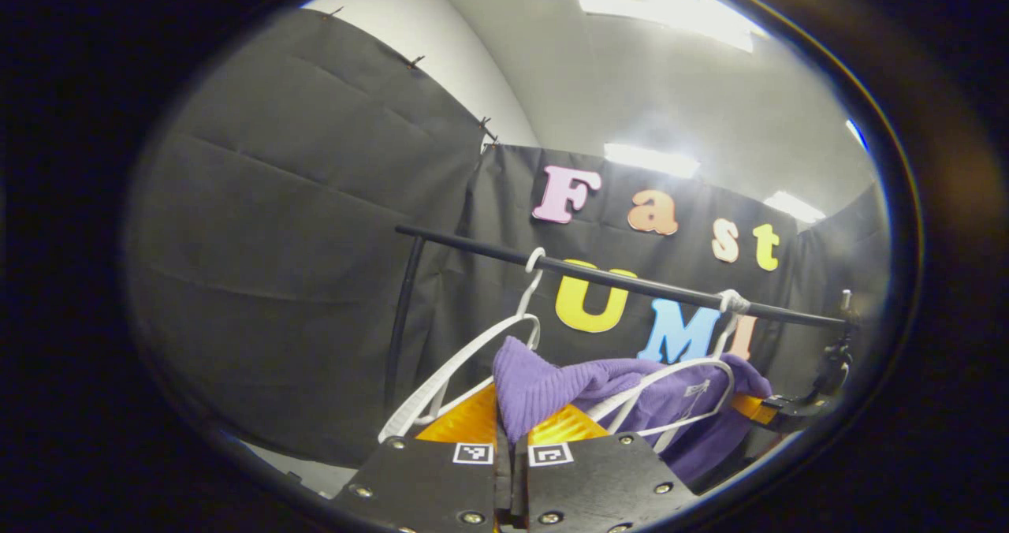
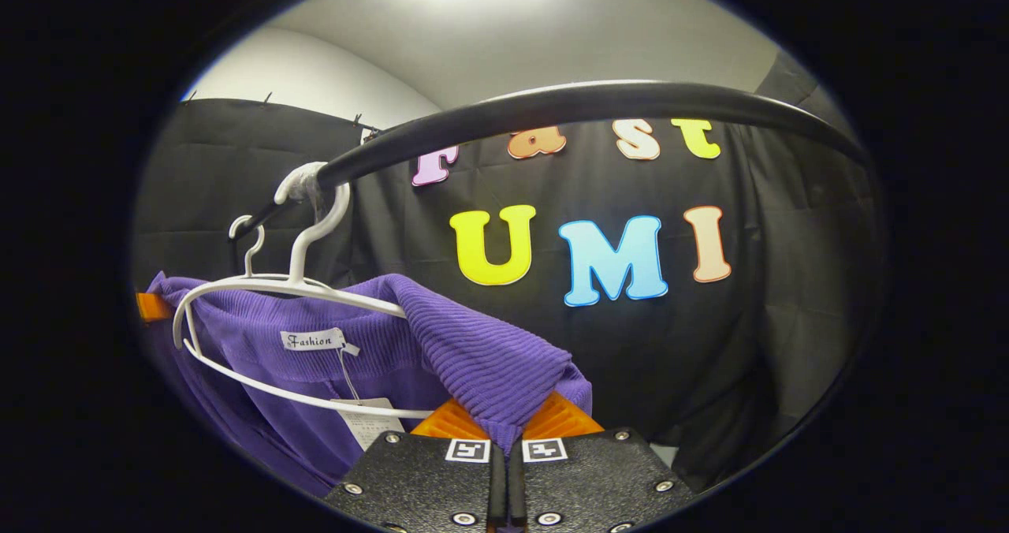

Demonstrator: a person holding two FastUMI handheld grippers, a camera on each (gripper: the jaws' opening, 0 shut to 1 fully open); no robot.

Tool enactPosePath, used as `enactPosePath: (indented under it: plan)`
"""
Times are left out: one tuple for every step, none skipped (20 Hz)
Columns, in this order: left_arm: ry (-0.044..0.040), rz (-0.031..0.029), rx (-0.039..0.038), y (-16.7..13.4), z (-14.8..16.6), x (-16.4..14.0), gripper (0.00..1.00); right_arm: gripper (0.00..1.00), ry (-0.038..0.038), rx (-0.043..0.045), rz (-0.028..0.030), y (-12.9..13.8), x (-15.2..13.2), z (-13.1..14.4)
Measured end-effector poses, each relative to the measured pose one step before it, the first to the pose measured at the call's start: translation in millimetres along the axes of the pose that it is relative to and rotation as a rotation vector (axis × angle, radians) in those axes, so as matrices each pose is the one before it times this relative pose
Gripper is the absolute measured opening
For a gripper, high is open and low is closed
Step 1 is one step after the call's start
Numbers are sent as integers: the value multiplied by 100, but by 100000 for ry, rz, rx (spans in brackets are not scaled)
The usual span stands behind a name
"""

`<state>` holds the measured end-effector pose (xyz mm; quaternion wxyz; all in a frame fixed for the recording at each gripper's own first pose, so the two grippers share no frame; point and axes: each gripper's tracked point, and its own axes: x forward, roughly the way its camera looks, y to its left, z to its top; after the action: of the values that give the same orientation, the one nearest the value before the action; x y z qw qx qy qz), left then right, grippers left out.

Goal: Grasp the clothes on the hanger with both hands and then place them into the laundry hamper below.

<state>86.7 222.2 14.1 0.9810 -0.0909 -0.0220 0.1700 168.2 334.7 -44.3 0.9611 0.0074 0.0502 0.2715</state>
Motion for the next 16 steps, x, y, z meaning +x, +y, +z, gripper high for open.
enactPosePath:
  plan:
    - [11,-776,-569,402,-410,54,1,0,121,-628,-1299,-228,59,293]
    - [746,-1260,-795,483,-298,127,1,1,-310,-639,-1489,-140,-137,161]
    - [1604,-739,-891,388,-588,244,1,1,-382,-363,-1321,-171,-110,177]
    - [625,-1172,-876,394,-434,-12,0,1,-394,-301,-1239,-79,-22,35]
    - [802,-884,-577,320,-354,102,1,1,-182,-325,-1047,-48,-150,199]
    - [442,-1092,-85,127,-250,-16,1,0,-93,-481,-912,22,31,-18]
    - [394,-804,263,60,-186,-68,1,0,-230,-473,-1007,-37,45,54]
    - [530,-847,538,-34,-410,-80,1,1,-55,-123,-817,-34,-194,17]
    - [267,-492,587,-55,-261,28,1,0,34,339,-691,6,-125,113]
    - [266,-383,233,6,-197,-93,1,0,-33,418,-583,49,-128,-40]
    - [316,-353,-411,-13,-303,-230,7,0,82,328,-436,-17,-26,-79]
    - [504,-528,-663,-164,-236,108,1,0,85,239,-112,-22,29,-89]
    - [482,-364,-547,-72,-255,104,1,1,183,347,-73,-50,-34,-42]
    - [603,-193,-293,29,-332,84,1,0,37,543,-182,-43,49,-58]
    - [662,-164,-74,-93,-356,132,1,1,-34,392,-208,-74,73,1]
    - [637,-329,-84,-245,-411,117,1,1,-246,177,-272,-96,69,-6]
